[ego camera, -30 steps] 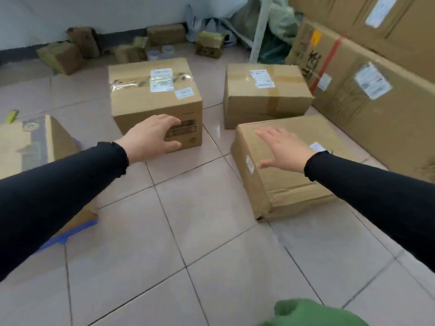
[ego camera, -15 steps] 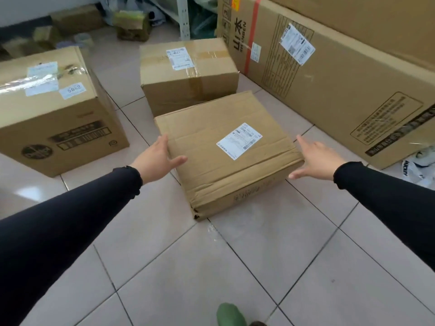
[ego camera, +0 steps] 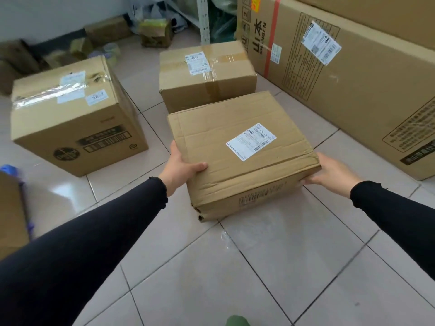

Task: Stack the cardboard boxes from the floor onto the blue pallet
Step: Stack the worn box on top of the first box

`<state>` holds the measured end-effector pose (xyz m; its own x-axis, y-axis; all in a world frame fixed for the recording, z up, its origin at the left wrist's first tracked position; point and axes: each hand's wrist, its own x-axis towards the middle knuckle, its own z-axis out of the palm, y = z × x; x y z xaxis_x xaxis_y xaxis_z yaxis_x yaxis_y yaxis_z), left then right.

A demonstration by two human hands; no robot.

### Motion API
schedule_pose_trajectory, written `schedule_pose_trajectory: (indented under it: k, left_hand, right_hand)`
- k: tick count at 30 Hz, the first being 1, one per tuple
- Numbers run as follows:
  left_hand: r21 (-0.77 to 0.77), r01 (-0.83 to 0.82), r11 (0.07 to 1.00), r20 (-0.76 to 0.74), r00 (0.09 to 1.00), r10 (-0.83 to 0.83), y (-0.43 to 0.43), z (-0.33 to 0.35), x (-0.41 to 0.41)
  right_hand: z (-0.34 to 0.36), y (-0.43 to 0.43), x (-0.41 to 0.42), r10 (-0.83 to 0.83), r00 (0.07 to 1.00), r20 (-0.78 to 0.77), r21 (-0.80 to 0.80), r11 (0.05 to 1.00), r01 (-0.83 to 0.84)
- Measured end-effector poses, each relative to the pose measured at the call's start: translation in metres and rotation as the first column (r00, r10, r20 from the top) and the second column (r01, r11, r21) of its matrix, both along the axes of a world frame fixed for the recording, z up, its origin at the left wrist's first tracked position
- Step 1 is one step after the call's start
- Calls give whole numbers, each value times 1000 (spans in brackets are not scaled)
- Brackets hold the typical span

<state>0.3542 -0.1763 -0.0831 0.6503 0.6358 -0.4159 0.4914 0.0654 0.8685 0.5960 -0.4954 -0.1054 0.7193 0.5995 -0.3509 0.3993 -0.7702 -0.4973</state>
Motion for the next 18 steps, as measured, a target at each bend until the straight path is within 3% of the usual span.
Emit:
schedule_pose_trajectory:
  k: [8,18]
  left_hand:
    - [123,-36,992,215,977,9,33,85,-19]
    - [245,-262,933,454,882,128,137,247,-96]
  right_hand:
    - [83,28,-14,13,989,146,193,980,-41]
    - [228,157,-72,35,965,261,477,864,-160]
